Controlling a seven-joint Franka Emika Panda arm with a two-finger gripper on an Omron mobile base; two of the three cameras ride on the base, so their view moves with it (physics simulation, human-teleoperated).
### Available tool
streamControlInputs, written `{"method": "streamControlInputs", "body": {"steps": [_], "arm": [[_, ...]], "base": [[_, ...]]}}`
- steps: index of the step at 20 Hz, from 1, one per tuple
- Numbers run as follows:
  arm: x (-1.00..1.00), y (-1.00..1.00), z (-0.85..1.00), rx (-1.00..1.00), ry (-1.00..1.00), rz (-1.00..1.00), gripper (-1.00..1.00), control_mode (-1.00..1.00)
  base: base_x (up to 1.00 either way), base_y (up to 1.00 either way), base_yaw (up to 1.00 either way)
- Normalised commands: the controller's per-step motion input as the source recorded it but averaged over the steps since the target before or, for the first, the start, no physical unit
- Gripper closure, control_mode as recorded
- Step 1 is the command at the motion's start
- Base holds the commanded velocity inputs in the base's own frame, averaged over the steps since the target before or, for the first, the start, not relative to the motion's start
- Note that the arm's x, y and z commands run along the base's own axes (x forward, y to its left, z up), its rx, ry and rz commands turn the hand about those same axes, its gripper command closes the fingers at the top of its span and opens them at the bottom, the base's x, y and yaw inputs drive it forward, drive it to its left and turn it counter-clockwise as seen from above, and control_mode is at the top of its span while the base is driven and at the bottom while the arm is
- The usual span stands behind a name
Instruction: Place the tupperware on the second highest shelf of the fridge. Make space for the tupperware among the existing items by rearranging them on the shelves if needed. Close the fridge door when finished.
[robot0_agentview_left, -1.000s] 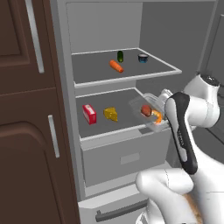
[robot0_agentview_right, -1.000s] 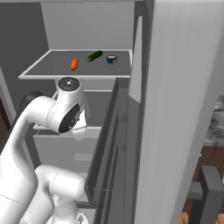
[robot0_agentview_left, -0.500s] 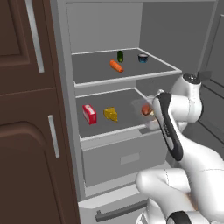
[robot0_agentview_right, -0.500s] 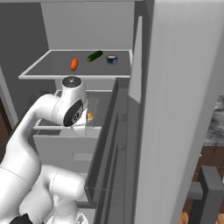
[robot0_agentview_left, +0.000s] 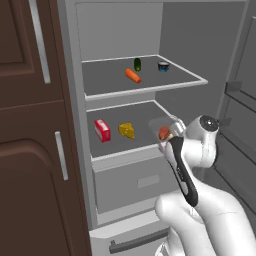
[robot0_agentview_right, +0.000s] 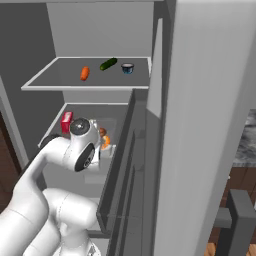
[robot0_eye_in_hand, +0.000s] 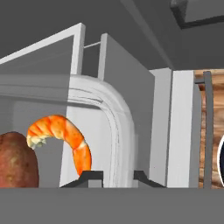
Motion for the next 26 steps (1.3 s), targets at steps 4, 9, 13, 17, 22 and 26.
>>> {"method": "streamControlInputs", "body": {"steps": [4,9,13,17,22,26], "arm": [[0.46,0.0,0.11,0.01,0.02,0.0,1.0,-1.0],[0.58,-0.06,0.02,0.0,0.06,-0.02,1.0,-1.0],[0.63,-0.18,-0.01,0.0,0.01,-0.04,1.0,-1.0],[0.58,-0.13,0.02,0.01,0.0,-0.03,1.0,-1.0],[0.59,0.0,-0.01,0.0,0.0,0.0,1.0,-1.0],[0.58,0.0,-0.15,0.0,0.0,0.0,1.0,-1.0]], "base": [[0.0,0.0,0.0],[0.0,0.0,0.0],[0.0,0.0,0.0],[0.0,0.0,0.0],[0.0,0.0,0.0],[0.0,0.0,0.0]]}}
